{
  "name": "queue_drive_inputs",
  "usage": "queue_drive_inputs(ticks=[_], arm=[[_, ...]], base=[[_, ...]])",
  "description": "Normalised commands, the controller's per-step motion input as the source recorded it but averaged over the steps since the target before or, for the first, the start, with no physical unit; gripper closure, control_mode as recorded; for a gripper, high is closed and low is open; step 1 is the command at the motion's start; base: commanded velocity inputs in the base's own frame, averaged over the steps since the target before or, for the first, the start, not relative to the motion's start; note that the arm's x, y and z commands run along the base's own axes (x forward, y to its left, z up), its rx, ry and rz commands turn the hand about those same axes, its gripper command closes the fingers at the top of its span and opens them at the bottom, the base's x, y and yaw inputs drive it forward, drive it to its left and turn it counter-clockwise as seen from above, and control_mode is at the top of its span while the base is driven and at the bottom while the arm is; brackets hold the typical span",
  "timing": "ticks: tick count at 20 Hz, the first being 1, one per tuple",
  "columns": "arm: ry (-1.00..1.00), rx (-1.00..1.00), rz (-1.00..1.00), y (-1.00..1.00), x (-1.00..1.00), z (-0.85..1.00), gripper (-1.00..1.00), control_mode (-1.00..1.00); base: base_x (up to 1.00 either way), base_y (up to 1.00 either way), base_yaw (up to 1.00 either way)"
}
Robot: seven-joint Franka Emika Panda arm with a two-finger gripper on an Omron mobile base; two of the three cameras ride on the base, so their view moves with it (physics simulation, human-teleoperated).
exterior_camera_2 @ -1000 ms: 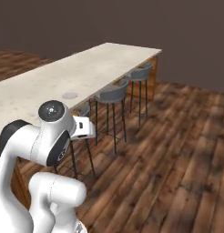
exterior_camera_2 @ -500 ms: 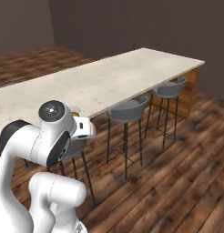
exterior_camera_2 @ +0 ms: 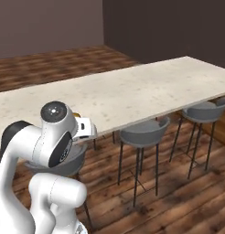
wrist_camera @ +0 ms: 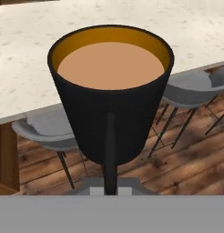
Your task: Pick the cup of tea, navigate to the dining table, and place it on the saucer.
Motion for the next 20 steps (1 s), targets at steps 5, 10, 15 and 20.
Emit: queue_drive_inputs(ticks=[5, 10, 15, 20], arm=[[0.00, 0.00, 0.00, 0.00, 0.00, 0.00, 1.00, 1.00], [0.00, 0.00, 0.00, 0.00, 0.00, 0.00, 1.00, 1.00], [0.00, 0.00, 0.00, 0.00, 0.00, 0.00, 1.00, 1.00], [0.00, 0.00, 0.00, 0.00, 0.00, 0.00, 1.00, 1.00]], base=[[0.58, 0.11, 0.30], [0.53, 0.00, 0.36], [0.54, 0.00, 0.25], [0.51, 0.00, 0.28]])
